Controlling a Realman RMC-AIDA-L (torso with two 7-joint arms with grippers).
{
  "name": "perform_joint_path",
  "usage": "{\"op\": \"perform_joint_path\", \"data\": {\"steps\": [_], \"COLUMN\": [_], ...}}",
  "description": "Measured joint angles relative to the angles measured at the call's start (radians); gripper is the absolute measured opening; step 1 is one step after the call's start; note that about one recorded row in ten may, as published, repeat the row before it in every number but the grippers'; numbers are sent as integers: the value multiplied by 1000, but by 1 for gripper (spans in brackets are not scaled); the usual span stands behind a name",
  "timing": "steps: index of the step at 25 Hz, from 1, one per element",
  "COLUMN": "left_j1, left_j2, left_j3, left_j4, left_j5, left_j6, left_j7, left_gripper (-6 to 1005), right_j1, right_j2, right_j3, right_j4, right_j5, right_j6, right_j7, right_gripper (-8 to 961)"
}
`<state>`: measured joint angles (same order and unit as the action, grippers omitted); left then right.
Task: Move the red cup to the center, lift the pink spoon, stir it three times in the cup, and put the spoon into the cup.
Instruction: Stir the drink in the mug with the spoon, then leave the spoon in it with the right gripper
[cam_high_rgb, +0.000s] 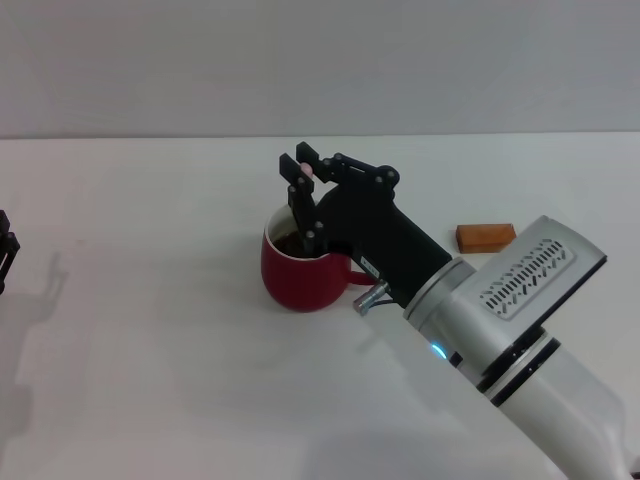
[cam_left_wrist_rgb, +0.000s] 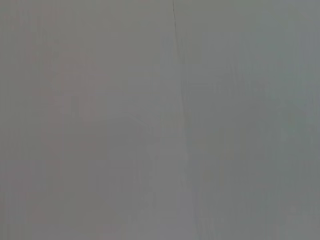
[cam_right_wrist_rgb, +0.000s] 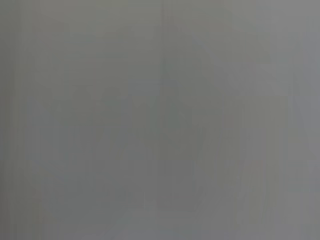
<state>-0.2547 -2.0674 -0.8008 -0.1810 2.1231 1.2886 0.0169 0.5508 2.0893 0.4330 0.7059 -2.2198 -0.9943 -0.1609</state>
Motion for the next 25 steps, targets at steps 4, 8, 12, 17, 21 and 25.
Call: {"op": "perform_joint_path", "data": {"steps": [4,8,12,17,21,25], "left_j1": [0,0,0,0,2,2], "left_j2": [0,0,0,-1,0,-2], "left_j3": [-3,-9,-11,-12,-12,-12], "left_j4": [0,0,0,0,0,0], "left_j5": [0,0,0,0,0,0], "left_j6": [0,0,-2,-3,-12,-20], "left_j7": [0,0,0,0,0,0], "left_gripper": [840,840,840,840,840,840], "right_j1": [18,33,61,82,68,31], "right_j2": [1,2,2,2,0,-2], "right_j3": [0,2,20,55,68,57], "right_j4": [-8,-19,-39,-80,-95,-85], "right_j5": [0,0,4,6,7,3], "right_j6": [32,44,59,72,63,43], "right_j7": [2,2,4,14,14,14], "right_gripper": [131,131,131,131,130,130]}}
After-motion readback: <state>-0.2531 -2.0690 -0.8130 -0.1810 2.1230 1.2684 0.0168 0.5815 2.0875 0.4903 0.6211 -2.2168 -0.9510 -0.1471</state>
